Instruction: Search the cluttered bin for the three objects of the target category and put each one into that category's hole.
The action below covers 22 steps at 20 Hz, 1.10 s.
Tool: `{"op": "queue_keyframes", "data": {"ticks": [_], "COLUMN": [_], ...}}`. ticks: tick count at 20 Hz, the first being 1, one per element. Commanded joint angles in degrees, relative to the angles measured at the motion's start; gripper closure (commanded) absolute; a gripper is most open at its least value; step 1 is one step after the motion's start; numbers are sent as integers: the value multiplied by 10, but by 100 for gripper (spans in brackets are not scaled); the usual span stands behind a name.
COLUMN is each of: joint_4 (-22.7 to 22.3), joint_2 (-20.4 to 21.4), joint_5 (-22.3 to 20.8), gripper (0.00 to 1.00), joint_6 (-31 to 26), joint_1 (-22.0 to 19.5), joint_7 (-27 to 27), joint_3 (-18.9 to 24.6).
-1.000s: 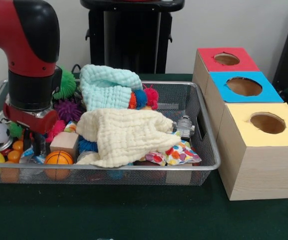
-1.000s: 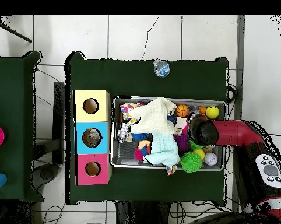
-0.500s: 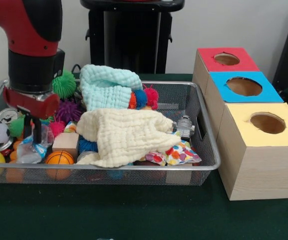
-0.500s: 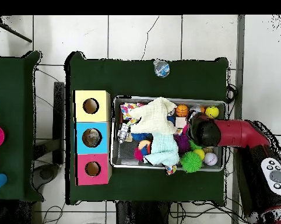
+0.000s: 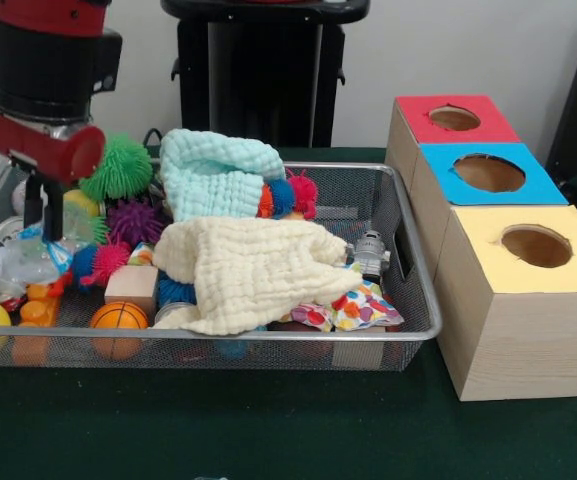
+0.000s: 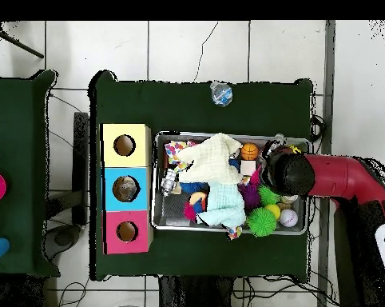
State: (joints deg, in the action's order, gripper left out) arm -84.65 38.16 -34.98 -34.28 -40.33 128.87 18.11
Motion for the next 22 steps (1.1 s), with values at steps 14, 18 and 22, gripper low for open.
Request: {"op": "queue_keyframes", "data": {"ticks": [14, 18, 22], "joint_4": [-129, -149, -163], "joint_2": [148, 154, 151], "joint_5": [151, 166, 188], "gripper": [100, 100, 100], "joint_6": [-199, -188, -170], "joint_1": [111, 151, 186], "joint_7": [59, 110, 148], "joint_3": [-30, -65, -99]}}
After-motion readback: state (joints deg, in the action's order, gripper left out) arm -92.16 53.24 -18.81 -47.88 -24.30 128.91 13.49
